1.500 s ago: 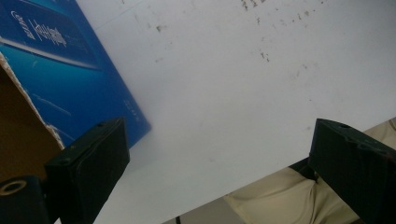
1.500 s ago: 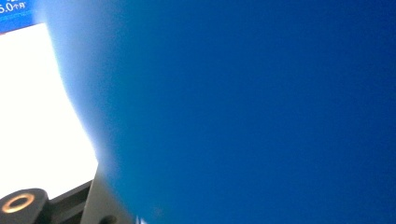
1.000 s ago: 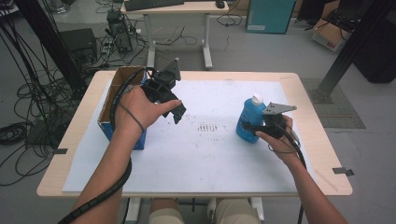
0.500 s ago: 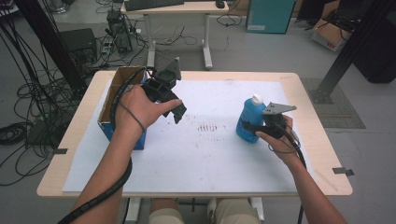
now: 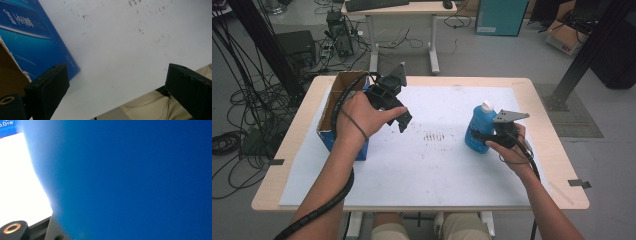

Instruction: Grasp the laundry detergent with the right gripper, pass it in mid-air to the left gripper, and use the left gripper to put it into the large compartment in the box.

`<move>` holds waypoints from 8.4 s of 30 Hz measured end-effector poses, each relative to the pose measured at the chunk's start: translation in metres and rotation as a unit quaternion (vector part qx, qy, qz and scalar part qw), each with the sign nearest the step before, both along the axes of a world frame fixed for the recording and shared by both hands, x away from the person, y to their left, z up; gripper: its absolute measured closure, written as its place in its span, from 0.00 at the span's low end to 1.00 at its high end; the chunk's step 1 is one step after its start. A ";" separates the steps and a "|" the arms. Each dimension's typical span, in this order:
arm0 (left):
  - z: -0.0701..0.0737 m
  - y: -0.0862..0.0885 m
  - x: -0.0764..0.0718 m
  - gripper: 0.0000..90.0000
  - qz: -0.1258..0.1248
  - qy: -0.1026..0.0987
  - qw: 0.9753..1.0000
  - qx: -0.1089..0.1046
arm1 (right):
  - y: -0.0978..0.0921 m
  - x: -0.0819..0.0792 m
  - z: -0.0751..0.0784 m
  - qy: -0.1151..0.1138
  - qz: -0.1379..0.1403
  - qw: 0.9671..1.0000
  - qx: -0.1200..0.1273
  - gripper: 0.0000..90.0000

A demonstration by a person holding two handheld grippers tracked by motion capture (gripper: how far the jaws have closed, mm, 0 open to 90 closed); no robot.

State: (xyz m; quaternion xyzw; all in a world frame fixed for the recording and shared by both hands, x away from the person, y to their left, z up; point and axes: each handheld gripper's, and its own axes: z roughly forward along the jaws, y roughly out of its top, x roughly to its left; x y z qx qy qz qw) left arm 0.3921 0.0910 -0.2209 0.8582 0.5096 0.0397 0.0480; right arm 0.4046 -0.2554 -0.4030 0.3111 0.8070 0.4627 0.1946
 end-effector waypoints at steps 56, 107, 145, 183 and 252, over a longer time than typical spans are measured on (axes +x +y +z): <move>0.023 0.003 0.019 0.06 -0.059 -0.013 0.998 0.019 | 0.009 0.009 0.033 0.036 0.008 0.999 0.000 0.50; 0.079 0.001 0.019 0.06 -0.379 -0.015 0.925 0.001 | 0.184 0.016 0.096 0.053 0.292 0.955 -0.009 0.49; 0.062 -0.012 0.021 0.05 -0.393 0.015 0.919 -0.008 | 0.221 0.011 0.117 0.012 0.353 0.936 -0.007 0.49; 0.057 -0.013 0.015 0.06 -0.386 0.019 0.922 -0.024 | 0.221 0.012 0.124 -0.033 0.363 0.931 -0.009 0.49; 0.057 -0.011 0.009 0.06 -0.396 0.033 0.917 -0.023 | 0.224 0.003 0.125 0.004 0.362 0.932 -0.008 0.49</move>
